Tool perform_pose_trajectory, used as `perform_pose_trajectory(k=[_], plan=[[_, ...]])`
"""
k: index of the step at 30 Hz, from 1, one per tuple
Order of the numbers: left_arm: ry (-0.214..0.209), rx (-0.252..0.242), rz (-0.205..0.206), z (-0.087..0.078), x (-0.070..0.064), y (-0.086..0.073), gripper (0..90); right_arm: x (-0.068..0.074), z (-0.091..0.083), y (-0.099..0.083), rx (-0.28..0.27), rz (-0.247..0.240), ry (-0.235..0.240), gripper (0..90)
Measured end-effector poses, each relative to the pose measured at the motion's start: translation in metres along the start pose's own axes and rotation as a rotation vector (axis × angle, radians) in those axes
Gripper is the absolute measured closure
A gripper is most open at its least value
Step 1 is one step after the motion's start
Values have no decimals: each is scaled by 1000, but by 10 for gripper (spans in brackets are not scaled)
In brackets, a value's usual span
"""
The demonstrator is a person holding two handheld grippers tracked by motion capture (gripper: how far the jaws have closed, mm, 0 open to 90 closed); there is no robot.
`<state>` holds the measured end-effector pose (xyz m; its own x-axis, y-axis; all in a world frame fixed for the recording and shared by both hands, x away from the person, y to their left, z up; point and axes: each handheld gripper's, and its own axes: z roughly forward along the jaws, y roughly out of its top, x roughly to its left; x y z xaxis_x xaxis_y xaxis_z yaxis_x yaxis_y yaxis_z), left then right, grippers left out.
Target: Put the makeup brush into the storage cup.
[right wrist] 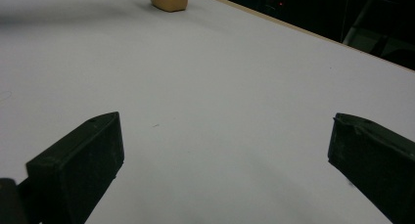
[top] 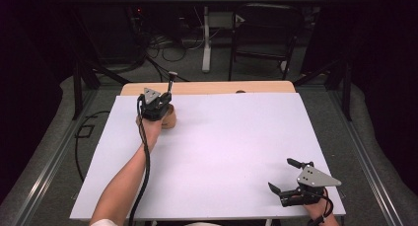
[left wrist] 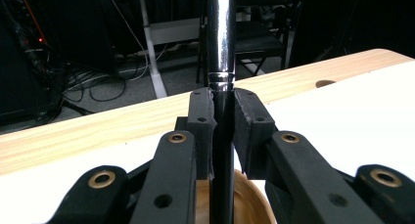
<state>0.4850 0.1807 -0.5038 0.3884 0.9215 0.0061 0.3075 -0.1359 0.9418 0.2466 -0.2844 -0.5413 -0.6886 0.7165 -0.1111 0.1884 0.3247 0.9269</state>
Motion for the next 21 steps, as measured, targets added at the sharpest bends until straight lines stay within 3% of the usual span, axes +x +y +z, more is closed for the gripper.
perform_pose_trajectory(k=[21], plan=[[2, 36, 17, 2, -1, -10, 787, 0, 0, 0, -3, -1, -1, 0]])
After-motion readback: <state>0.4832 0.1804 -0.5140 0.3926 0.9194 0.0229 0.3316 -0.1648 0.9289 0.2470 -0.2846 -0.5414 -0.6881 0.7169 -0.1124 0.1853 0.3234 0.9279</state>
